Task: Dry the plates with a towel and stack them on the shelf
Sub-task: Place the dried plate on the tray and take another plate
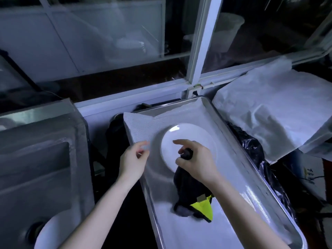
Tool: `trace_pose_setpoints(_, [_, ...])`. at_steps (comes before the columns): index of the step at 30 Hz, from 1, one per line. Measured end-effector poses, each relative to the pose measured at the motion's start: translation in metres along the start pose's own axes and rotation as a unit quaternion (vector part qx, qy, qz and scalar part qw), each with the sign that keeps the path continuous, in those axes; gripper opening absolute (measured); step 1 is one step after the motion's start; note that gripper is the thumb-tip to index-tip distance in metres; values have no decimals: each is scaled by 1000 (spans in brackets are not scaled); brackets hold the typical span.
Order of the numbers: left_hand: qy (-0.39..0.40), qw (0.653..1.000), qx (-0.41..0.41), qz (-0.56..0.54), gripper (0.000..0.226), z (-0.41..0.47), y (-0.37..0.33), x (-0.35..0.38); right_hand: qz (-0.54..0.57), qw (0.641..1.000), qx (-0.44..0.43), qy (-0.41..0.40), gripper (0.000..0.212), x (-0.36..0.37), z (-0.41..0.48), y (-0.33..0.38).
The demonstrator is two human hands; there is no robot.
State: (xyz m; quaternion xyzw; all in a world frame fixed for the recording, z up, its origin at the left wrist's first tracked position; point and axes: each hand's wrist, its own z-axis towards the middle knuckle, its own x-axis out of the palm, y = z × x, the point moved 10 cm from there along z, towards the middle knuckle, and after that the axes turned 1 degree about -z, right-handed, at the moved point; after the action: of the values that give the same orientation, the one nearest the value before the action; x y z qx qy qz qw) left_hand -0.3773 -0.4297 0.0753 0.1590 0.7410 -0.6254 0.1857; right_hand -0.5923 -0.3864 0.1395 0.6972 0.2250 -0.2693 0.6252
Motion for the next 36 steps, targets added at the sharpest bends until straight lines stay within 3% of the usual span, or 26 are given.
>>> trace_pose_setpoints(7, [-139, 985, -48, -90, 32, -46, 74, -137, 39, 981, -131, 141, 44, 92, -20, 135])
trace_pose_setpoints(11, [-202, 966, -121, -110, 33, -89, 152, -215, 8, 956, -194, 221, 40, 175, -42, 188])
trace_pose_setpoints(16, [-256, 935, -222, -105, 22, -147, 254, -282, -14, 939, -195, 284, 38, 276, -60, 210])
trace_pose_setpoints(23, [-197, 917, -328, -112, 22, -180, 377, -289, -72, 913, -85, 392, 40, 442, -90, 173])
trace_pose_setpoints(27, [-131, 915, -376, -65, 29, -169, 439, -281, -151, 898, -66, 408, 54, 521, -97, 140])
trace_pose_setpoints(31, [-100, 923, -372, -10, 38, -153, 487, -269, -260, 866, -55, 424, 71, 572, -87, 97])
trace_pose_setpoints(36, [-59, 922, -381, 10, 54, -142, 529, -248, -246, 888, 2, 389, 70, 599, -72, 59])
